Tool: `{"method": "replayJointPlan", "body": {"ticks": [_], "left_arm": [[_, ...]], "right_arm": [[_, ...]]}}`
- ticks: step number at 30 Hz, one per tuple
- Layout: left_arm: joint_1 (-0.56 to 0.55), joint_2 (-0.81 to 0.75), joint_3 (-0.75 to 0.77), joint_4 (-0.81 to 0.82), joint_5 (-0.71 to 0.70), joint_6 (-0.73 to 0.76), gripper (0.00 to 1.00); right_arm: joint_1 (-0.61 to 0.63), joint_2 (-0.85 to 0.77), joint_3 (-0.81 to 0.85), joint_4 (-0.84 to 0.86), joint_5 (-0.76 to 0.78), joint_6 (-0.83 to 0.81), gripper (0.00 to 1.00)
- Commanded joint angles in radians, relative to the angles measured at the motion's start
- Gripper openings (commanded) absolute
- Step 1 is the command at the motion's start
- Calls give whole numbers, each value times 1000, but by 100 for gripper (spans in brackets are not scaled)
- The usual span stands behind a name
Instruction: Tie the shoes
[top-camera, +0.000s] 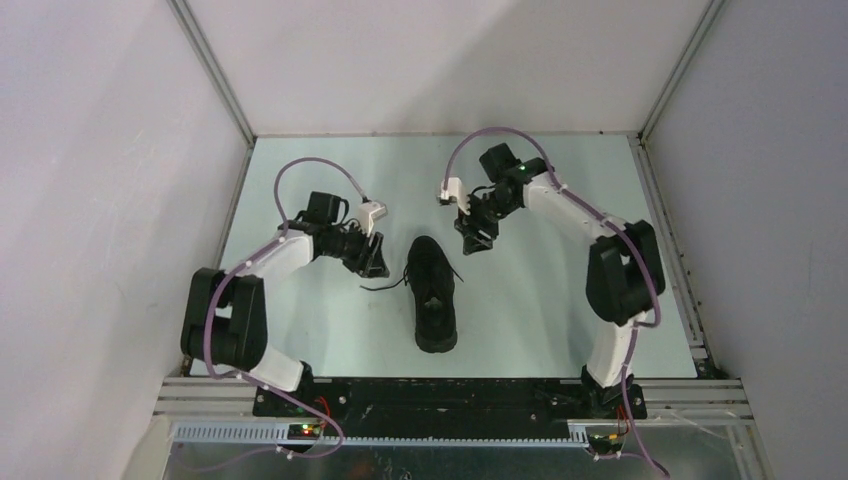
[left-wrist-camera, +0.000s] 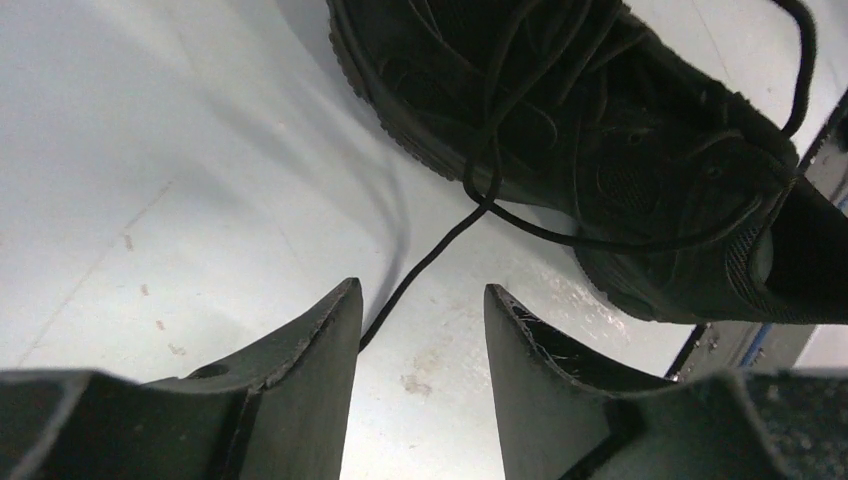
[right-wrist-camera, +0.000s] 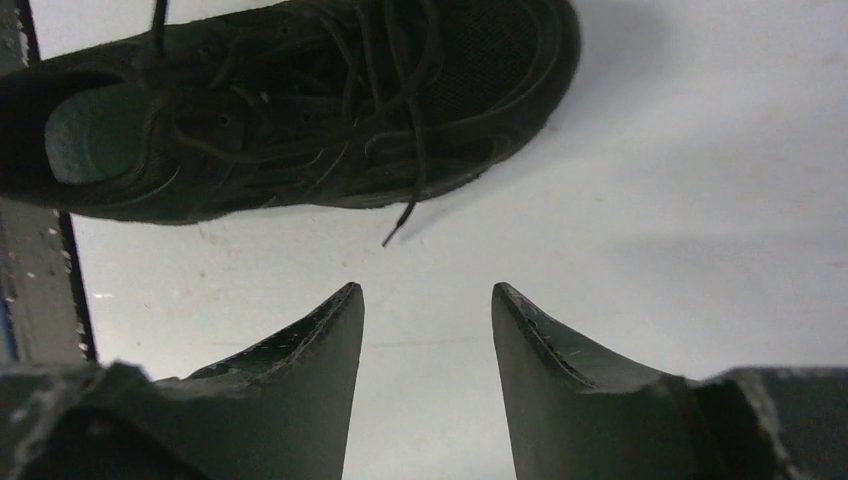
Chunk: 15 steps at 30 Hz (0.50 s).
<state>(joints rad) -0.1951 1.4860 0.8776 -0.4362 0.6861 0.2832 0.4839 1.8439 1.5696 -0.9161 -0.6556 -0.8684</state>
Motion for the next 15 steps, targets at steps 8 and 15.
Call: {"method": "replayJointPlan", "body": {"ticks": [8, 15], "left_arm": [[-44, 181, 179, -127, 118, 114, 60], [-85, 321, 290, -295, 136, 201, 58]], "right_arm": [[-15, 269, 120, 29, -194, 152, 63], [0, 359, 214, -55, -233, 157, 62]]}}
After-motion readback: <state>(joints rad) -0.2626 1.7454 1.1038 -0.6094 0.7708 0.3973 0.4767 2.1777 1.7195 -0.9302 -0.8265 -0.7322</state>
